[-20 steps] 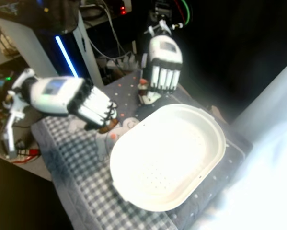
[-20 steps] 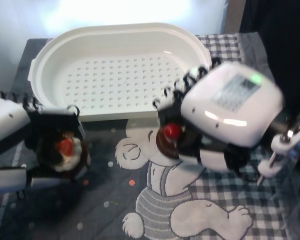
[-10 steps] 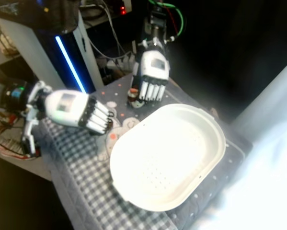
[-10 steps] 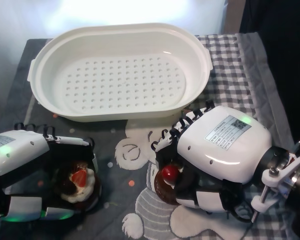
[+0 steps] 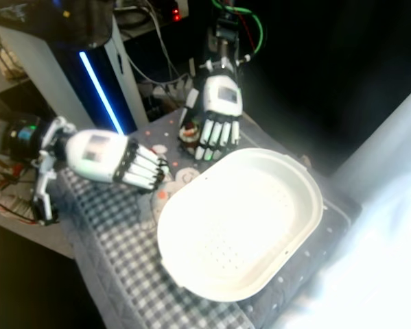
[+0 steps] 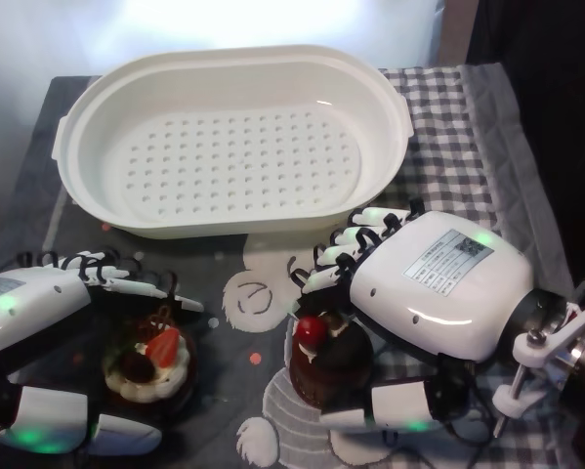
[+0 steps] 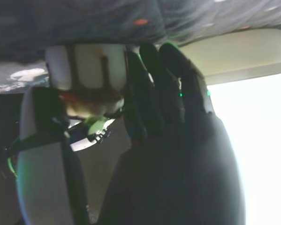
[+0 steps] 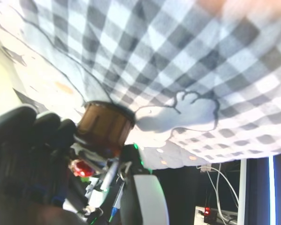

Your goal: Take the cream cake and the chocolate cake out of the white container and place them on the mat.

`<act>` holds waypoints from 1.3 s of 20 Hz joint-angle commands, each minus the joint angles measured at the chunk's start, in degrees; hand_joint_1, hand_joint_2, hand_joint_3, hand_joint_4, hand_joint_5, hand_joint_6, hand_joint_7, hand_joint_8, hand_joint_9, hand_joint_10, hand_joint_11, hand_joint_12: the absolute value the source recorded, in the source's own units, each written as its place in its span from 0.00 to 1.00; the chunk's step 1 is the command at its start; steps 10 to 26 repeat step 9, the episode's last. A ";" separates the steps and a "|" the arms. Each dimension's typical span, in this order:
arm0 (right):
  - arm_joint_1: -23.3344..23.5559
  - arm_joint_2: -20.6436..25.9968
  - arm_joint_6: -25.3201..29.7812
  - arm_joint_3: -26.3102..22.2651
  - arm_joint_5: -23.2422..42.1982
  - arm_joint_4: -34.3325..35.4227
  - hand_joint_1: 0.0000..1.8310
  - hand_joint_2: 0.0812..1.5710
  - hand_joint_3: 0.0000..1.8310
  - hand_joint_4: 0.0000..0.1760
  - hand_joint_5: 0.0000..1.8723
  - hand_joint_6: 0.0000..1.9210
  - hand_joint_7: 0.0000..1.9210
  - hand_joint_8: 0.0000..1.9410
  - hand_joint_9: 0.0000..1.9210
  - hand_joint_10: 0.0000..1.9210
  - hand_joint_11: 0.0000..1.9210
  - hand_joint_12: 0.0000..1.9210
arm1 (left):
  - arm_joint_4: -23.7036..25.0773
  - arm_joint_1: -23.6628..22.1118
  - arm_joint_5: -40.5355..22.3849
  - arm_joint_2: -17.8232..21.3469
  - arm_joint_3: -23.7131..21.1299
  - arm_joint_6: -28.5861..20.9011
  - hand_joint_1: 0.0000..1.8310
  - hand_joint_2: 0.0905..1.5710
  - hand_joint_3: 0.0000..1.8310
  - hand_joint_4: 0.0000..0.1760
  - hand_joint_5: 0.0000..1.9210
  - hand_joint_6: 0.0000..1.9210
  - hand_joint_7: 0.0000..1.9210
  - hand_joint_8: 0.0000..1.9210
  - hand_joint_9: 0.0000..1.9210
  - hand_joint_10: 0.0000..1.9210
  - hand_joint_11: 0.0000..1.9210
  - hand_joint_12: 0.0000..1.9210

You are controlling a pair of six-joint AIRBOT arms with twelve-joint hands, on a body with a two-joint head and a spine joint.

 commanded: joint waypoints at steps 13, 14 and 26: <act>0.39 4.61 4.47 -0.76 17.16 -1.96 0.44 0.54 0.00 0.00 0.42 0.10 0.35 0.37 0.26 0.54 0.15 0.78 | -0.26 0.30 -18.64 4.77 -0.25 -3.60 0.30 0.54 0.00 0.00 0.30 0.00 0.32 0.01 0.17 0.38 0.04 0.73; 0.39 4.61 4.47 -0.76 17.16 -1.96 0.44 0.54 0.00 0.00 0.42 0.10 0.35 0.37 0.26 0.54 0.15 0.78 | -0.26 0.30 -18.64 4.77 -0.25 -3.60 0.30 0.54 0.00 0.00 0.30 0.00 0.32 0.01 0.17 0.38 0.04 0.73; 0.39 4.61 4.47 -0.76 17.16 -1.96 0.44 0.54 0.00 0.00 0.42 0.10 0.35 0.37 0.26 0.54 0.15 0.78 | -0.26 0.30 -18.64 4.77 -0.25 -3.60 0.30 0.54 0.00 0.00 0.30 0.00 0.32 0.01 0.17 0.38 0.04 0.73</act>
